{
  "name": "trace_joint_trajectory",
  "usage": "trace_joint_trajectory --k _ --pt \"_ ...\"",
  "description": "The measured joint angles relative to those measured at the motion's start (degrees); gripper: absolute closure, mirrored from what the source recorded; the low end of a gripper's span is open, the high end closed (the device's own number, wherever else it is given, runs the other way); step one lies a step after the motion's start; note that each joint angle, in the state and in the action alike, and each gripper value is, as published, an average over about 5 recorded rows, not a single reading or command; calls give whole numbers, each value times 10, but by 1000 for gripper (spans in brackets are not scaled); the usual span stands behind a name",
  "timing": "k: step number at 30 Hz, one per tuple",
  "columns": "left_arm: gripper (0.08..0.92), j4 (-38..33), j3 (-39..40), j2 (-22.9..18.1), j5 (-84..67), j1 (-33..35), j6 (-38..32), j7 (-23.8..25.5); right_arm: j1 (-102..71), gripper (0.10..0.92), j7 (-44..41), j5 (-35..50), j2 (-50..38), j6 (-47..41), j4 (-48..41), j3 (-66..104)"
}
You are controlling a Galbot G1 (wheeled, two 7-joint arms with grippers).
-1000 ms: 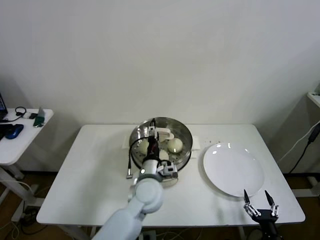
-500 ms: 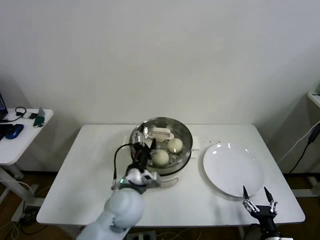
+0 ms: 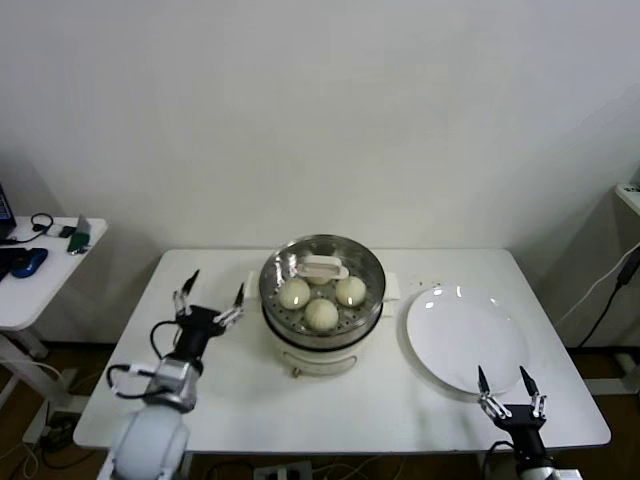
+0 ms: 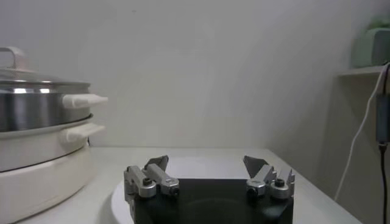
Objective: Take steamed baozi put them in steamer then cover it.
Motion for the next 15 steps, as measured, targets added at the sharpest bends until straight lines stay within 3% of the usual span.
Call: trace_joint_trajectory --k 7,15 --pt "177 44 -42 -16 -99 60 -107 -3 1 203 -4 -6 1 -2 -1 -7" --pt "177 89 -58 -31 -148 90 -175 3 4 203 -6 -9 -1 -3 -6 -11"
